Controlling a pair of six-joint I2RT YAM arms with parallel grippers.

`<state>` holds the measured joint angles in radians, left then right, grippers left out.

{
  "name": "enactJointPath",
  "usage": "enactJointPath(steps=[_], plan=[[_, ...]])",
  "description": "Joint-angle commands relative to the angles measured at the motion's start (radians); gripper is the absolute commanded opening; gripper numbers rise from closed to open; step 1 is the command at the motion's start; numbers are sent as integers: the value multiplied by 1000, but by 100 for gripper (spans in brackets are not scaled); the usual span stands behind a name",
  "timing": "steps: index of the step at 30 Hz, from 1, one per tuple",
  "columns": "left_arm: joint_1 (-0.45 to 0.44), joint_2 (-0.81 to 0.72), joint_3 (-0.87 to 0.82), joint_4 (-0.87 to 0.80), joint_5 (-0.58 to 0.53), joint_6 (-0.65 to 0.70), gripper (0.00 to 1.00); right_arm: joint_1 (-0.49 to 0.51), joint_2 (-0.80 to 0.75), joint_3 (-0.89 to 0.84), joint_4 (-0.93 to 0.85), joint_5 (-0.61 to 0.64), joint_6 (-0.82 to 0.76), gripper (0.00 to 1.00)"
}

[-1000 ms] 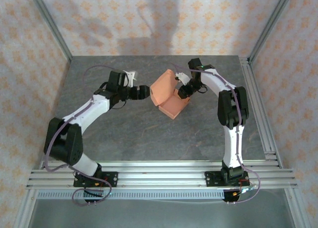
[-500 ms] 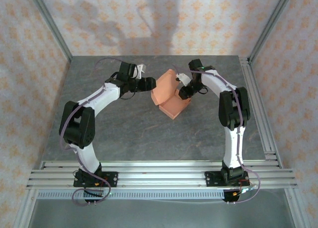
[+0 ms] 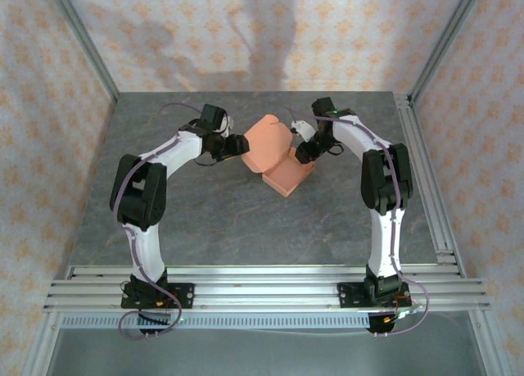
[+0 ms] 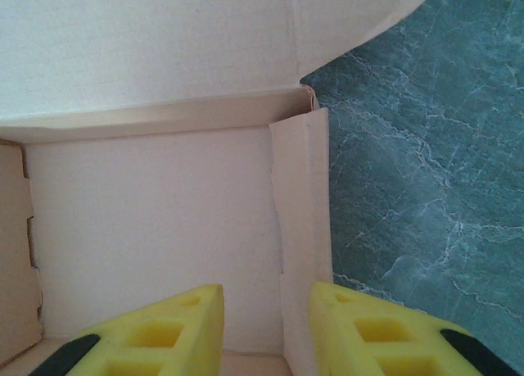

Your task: Fold the paper box

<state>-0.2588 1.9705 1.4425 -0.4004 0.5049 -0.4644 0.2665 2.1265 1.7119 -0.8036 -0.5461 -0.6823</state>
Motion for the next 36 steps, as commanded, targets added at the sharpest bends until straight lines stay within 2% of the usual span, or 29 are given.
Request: enactJointPath(steps=[1,6,15,25,28,30,36], plan=[[4,33,22,-83,-25,-9,59,-9,4,-37,-44,46,-6,34],[-1,11,27,-75,-5,13,59,-10,-12,-36,-44,30,-2,34],[-52,-15,114,-179,7,121,63,-9,-89,-47,17,-115,29,36],[-54,-55,104,-176,-3,126,67,-35,-91,-47,73,-44,96,48],[-54,-55,91,-159,7,124,68,-36,-42,-4,30,5,100,47],[-54,-55,90,-155,11,127,68,-35,-10,27,0,14,95,43],[-54,-55,88,-148,27,134,68,-35,47,74,-56,-22,76,39]])
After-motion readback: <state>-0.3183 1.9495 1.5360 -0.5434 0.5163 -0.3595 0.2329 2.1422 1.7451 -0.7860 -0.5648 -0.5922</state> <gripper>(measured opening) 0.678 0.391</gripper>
